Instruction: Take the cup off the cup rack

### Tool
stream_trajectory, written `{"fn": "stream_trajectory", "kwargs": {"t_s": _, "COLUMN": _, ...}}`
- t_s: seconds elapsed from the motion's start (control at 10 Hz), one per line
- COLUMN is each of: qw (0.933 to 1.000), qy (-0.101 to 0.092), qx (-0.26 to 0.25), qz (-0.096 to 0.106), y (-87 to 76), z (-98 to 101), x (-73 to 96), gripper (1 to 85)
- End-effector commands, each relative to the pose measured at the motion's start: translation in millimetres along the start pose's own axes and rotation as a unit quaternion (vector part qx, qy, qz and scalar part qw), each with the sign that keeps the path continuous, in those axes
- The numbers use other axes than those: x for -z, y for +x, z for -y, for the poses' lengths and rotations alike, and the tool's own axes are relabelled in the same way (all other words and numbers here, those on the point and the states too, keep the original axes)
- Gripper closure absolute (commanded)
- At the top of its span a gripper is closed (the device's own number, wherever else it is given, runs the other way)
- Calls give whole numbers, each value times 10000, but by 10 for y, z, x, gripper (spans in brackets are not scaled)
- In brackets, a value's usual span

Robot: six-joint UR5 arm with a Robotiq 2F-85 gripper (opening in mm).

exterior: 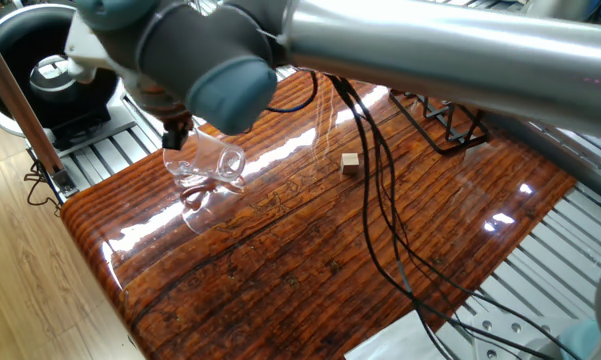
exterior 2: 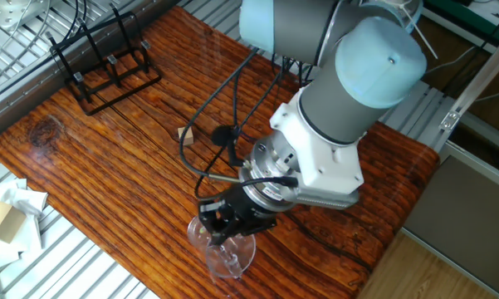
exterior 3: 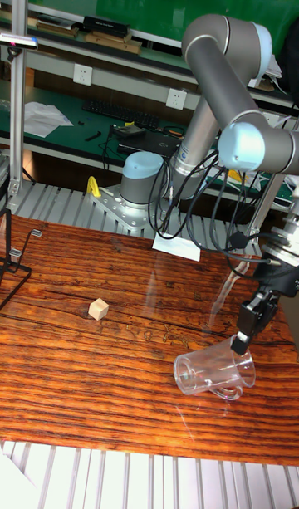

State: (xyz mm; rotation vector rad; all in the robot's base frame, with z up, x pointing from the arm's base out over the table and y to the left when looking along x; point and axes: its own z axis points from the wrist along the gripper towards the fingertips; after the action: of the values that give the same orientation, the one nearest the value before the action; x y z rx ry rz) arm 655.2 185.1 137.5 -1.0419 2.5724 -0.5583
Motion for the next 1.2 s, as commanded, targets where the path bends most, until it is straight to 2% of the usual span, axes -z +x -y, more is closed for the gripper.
{"fn": "stream_trajectory", "kwargs": {"t_s": 0.0, "qw": 9999, "qy": 94, "qx": -42, "qz": 122, "y": -23, "z": -35, "x": -48, "gripper": 843}}
{"fn": "stream_trajectory", "kwargs": {"t_s": 0.2, "qw": 9997, "qy": 100, "qx": 78, "qz": 228, "y": -58, "z": -33, "x": -29, "gripper": 843}}
{"fn": "stream_trajectory", "kwargs": {"t_s": 0.5, "qw": 9995, "qy": 7, "qx": 229, "qz": 220, "y": -13, "z": -81, "x": 8, "gripper": 843}}
{"fn": "stream_trajectory", "kwargs": {"t_s": 0.7, "qw": 9988, "qy": -223, "qx": 410, "qz": 135, "y": 76, "z": -198, "x": 38, "gripper": 843}}
{"fn": "stream_trajectory", "kwargs": {"t_s": 0.9, "qw": 9968, "qy": -397, "qx": 684, "qz": -63, "y": 208, "z": -276, "x": 53, "gripper": 843}}
{"fn": "stream_trajectory", "kwargs": {"t_s": 1.0, "qw": 9953, "qy": -442, "qx": 861, "qz": -100, "y": 249, "z": -265, "x": 84, "gripper": 843}}
{"fn": "stream_trajectory", "kwargs": {"t_s": 1.1, "qw": 9935, "qy": -565, "qx": 986, "qz": -110, "y": 290, "z": -258, "x": 118, "gripper": 843}}
